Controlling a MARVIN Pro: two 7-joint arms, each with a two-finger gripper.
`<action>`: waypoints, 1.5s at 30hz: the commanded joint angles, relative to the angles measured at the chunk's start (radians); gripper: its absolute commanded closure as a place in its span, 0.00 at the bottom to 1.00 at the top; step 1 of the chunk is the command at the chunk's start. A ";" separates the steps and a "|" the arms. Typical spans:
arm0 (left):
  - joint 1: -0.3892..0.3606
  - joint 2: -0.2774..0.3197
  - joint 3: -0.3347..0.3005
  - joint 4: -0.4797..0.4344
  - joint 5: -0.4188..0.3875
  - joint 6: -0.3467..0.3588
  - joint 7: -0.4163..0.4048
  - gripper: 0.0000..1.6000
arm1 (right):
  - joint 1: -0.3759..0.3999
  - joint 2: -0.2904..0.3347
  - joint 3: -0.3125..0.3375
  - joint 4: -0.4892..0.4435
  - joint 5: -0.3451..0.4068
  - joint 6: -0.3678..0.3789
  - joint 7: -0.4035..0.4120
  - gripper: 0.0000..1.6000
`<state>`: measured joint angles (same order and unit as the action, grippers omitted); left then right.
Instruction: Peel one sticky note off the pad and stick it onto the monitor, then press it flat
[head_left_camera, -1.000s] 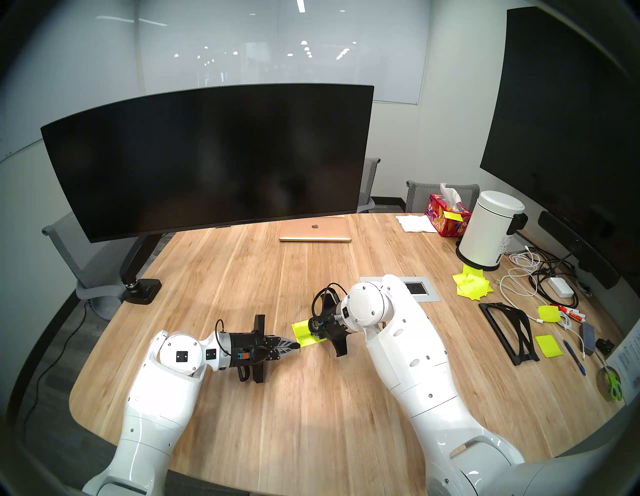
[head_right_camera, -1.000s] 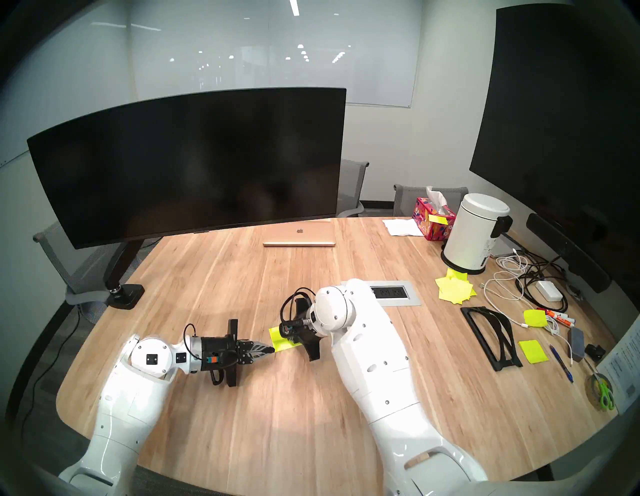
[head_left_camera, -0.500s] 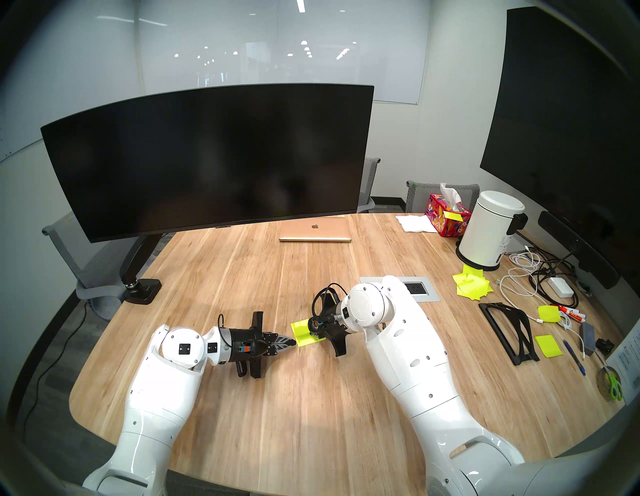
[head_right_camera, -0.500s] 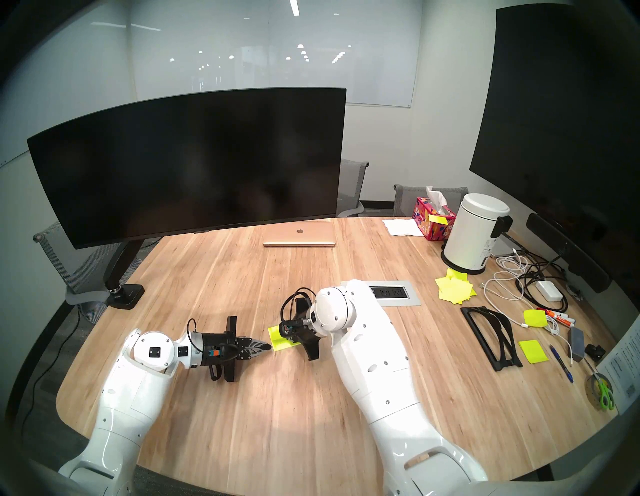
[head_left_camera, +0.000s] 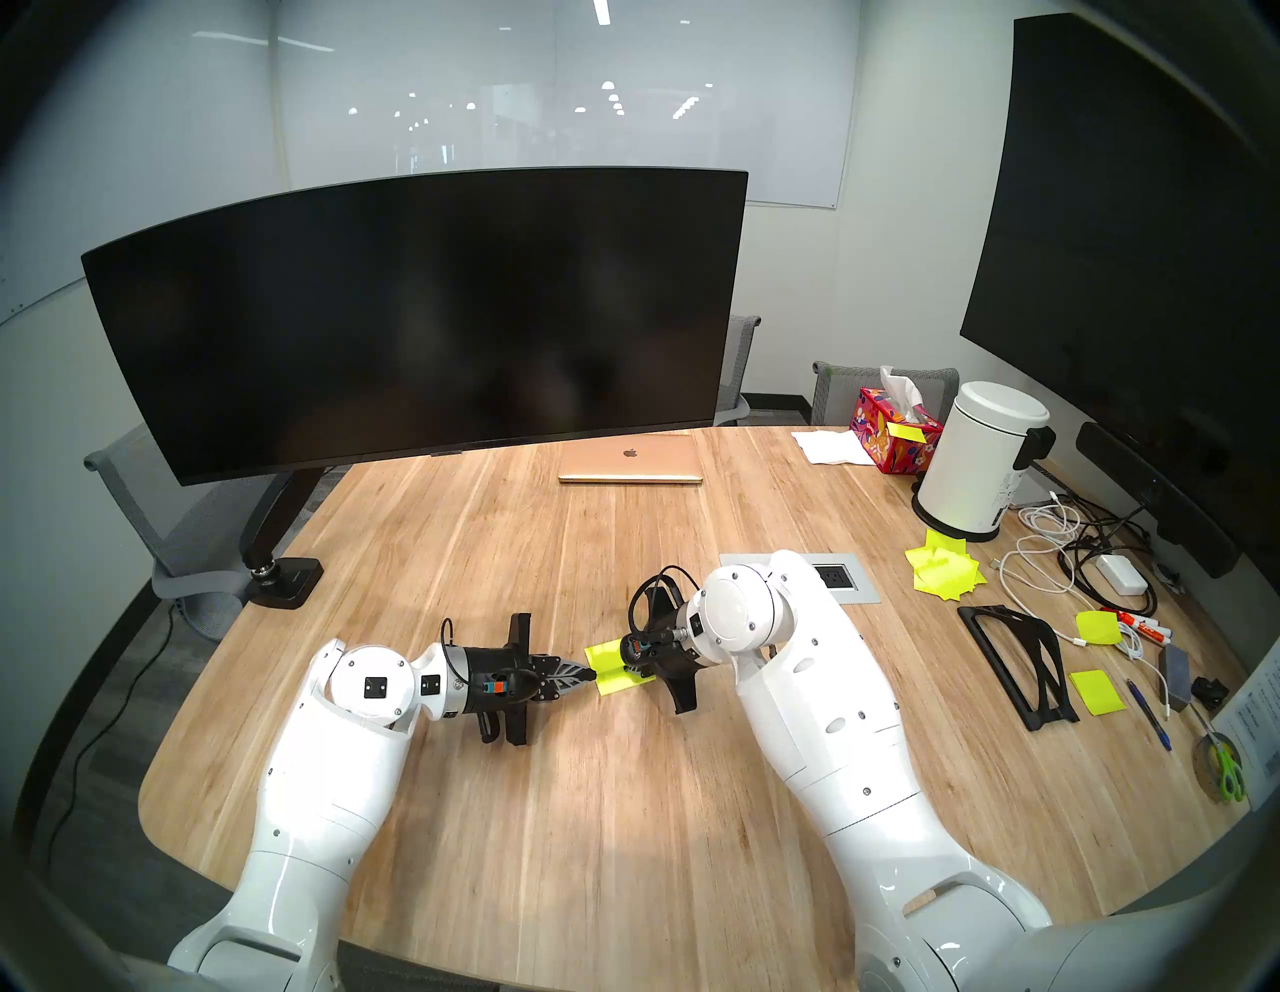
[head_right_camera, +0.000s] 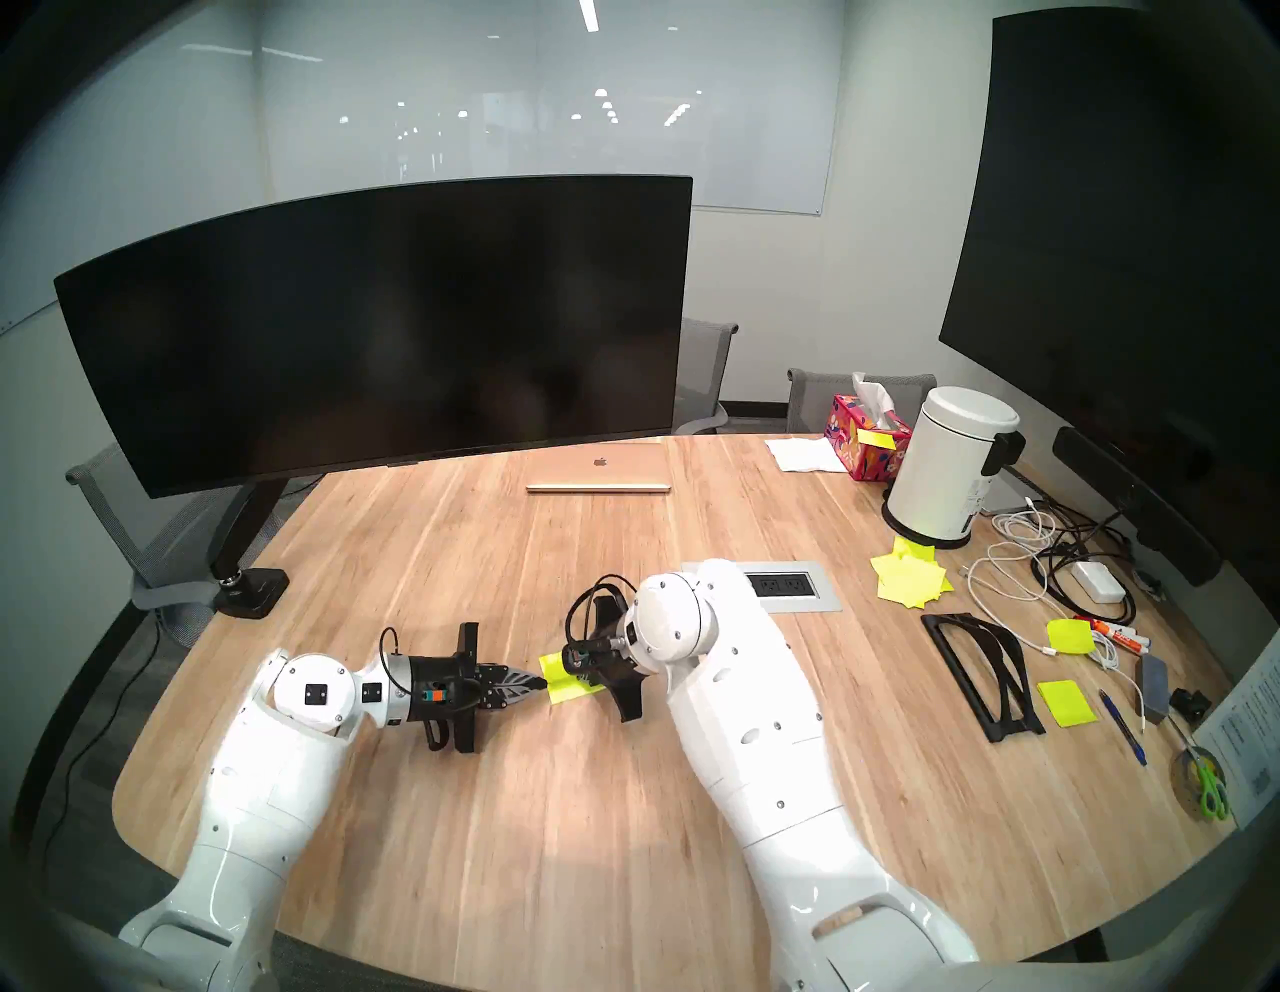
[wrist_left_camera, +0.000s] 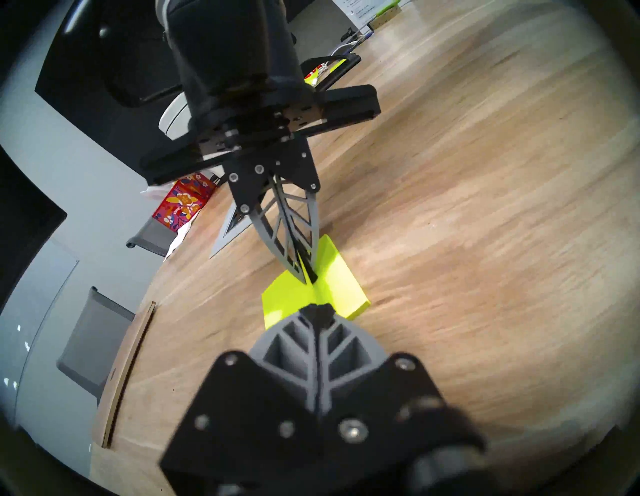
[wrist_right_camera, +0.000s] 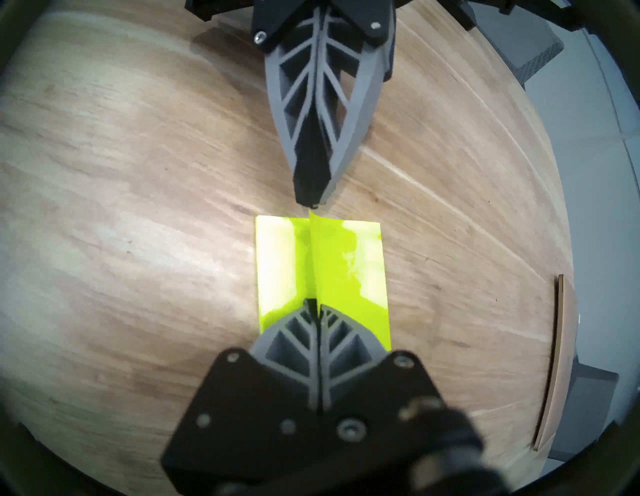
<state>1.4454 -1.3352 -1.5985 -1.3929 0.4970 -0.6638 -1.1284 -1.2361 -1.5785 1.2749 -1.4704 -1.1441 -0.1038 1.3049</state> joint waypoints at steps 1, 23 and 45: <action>0.002 0.003 0.009 -0.029 -0.007 -0.013 -0.011 1.00 | 0.004 -0.002 0.004 -0.046 0.002 0.014 0.026 1.00; 0.001 -0.009 0.023 -0.020 0.024 -0.019 0.005 1.00 | -0.011 -0.003 0.001 0.005 0.005 -0.003 -0.022 1.00; -0.056 -0.007 0.045 0.062 0.130 -0.023 0.045 1.00 | -0.028 -0.009 0.021 -0.236 0.026 0.066 0.171 1.00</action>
<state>1.4049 -1.3543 -1.5682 -1.3540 0.5862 -0.6658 -1.0905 -1.2757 -1.5768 1.2922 -1.5998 -1.1261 -0.0689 1.4175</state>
